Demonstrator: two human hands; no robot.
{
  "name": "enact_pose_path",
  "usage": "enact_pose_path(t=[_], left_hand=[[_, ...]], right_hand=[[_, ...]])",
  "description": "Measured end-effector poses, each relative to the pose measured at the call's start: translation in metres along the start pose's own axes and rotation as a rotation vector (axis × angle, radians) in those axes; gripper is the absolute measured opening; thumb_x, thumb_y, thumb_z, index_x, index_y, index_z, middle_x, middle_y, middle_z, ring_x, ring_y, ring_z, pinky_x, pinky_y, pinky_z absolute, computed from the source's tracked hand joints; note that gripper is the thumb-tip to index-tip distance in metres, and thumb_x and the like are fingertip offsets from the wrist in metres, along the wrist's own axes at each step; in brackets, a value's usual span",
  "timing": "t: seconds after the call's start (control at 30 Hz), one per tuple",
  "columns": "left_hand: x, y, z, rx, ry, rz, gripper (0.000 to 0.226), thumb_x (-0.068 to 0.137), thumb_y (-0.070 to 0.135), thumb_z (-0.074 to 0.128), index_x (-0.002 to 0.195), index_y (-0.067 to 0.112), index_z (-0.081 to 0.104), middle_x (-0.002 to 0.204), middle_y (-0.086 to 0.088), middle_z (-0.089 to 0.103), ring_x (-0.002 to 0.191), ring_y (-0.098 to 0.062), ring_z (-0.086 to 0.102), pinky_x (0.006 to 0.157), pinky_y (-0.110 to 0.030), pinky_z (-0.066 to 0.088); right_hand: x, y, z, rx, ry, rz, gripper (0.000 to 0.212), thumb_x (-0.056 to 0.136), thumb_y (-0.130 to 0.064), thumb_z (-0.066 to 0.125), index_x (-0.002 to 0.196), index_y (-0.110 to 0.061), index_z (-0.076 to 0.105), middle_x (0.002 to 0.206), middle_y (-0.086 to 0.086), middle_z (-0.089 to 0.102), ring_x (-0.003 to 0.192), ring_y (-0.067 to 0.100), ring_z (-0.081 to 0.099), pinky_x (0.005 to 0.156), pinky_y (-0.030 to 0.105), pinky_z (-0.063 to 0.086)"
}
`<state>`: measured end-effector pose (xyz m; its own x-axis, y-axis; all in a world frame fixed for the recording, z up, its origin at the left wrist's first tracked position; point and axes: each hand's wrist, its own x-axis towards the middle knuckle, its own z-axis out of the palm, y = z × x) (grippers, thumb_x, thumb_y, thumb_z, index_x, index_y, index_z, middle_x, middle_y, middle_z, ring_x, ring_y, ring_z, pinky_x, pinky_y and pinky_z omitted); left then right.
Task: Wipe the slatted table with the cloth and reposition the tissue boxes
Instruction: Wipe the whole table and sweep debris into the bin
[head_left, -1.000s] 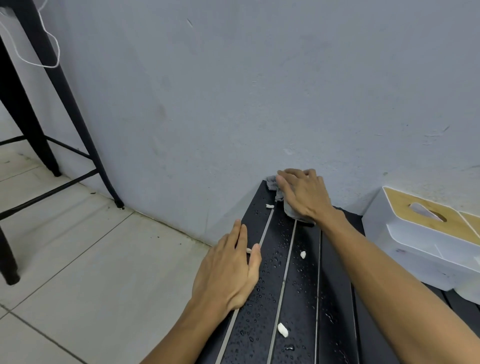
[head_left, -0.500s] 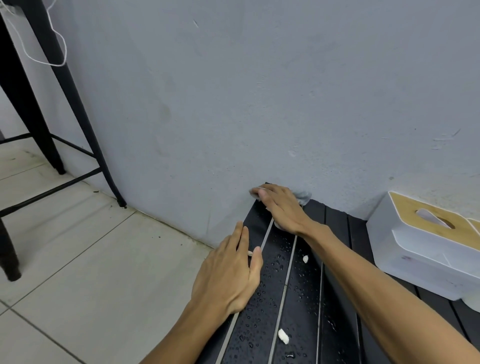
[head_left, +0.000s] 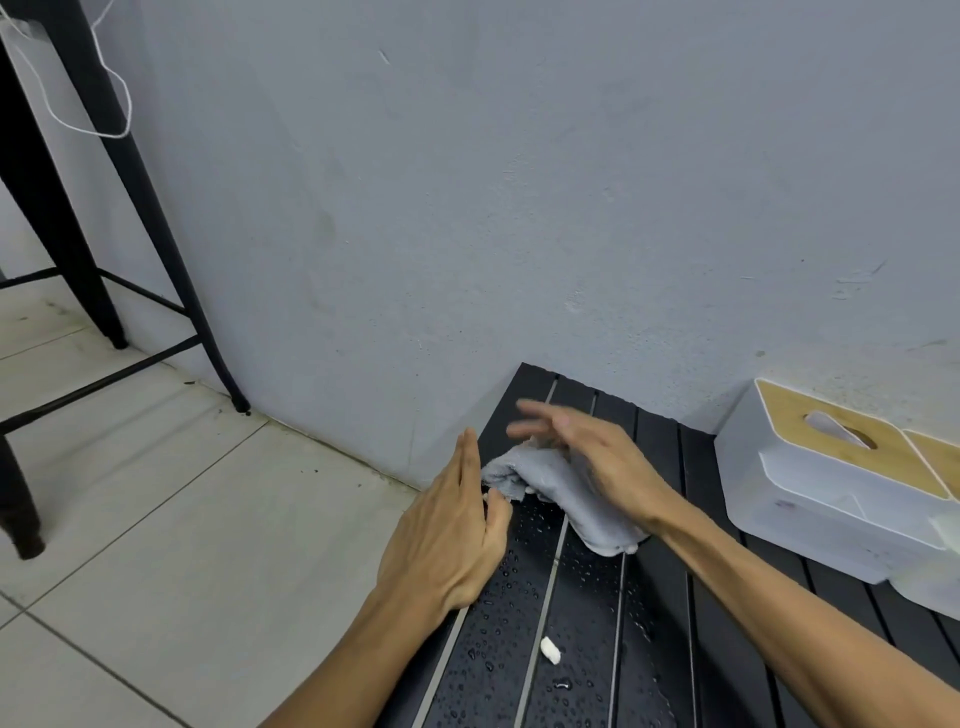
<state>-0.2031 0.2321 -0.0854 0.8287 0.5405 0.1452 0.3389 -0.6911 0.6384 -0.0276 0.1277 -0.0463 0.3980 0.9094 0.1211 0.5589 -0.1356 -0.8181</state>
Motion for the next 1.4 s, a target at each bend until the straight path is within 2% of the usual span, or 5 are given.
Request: enact_pose_path(t=[0.27,0.77,0.97,1.13,1.4], left_hand=[[-0.001,0.003,-0.004,0.003,-0.054,-0.054,0.068,0.099,0.041,0.025,0.157,0.02,-0.004,0.164,-0.002,0.016,0.136,-0.02,0.043,0.104,-0.033,0.038],[-0.003,0.007,-0.01,-0.158,-0.081,-0.119,0.059,0.101,0.036,0.019,0.158,0.026,0.007,0.154,-0.007,0.038,0.119,-0.022,0.049,0.098,-0.036,0.037],[-0.006,0.01,-0.011,-0.097,-0.108,-0.091,0.06,0.101,0.035,0.02,0.158,0.022,0.006,0.165,0.003,0.014,0.144,-0.017,0.03,0.113,-0.036,0.027],[-0.005,0.009,-0.009,-0.081,-0.113,-0.104,0.06,0.101,0.036,0.02,0.158,0.022,0.006,0.165,0.004,0.011,0.146,-0.016,0.027,0.115,-0.034,0.025],[-0.004,0.007,-0.006,-0.071,-0.097,-0.085,0.059,0.101,0.034,0.021,0.158,0.02,0.007,0.165,0.003,0.012,0.147,-0.014,0.024,0.115,-0.034,0.024]], right_hand=[[0.003,0.012,0.016,-0.564,-0.182,0.18,0.066,0.096,-0.073,0.018,0.155,-0.045,0.021,0.167,-0.009,0.007,0.153,0.017,-0.012,0.124,0.05,-0.006],[-0.084,-0.008,0.022,-0.308,-0.138,0.025,0.049,0.104,-0.055,0.032,0.142,-0.033,0.053,0.158,-0.017,0.032,0.149,-0.005,0.012,0.123,0.027,0.016],[-0.043,-0.011,-0.029,-0.278,0.227,0.187,0.072,0.097,-0.064,0.032,0.063,-0.002,0.048,0.059,0.015,0.044,0.053,0.001,0.05,0.065,0.009,0.042],[0.0,0.022,-0.018,-0.544,0.034,0.362,0.065,0.098,-0.068,0.019,0.153,-0.037,0.035,0.161,0.002,0.032,0.153,0.032,0.013,0.121,0.056,-0.001],[-0.042,0.029,0.011,-0.694,-0.03,0.25,0.054,0.103,-0.058,0.021,0.155,-0.048,0.014,0.168,-0.002,0.004,0.153,0.031,-0.014,0.123,0.048,-0.01]])
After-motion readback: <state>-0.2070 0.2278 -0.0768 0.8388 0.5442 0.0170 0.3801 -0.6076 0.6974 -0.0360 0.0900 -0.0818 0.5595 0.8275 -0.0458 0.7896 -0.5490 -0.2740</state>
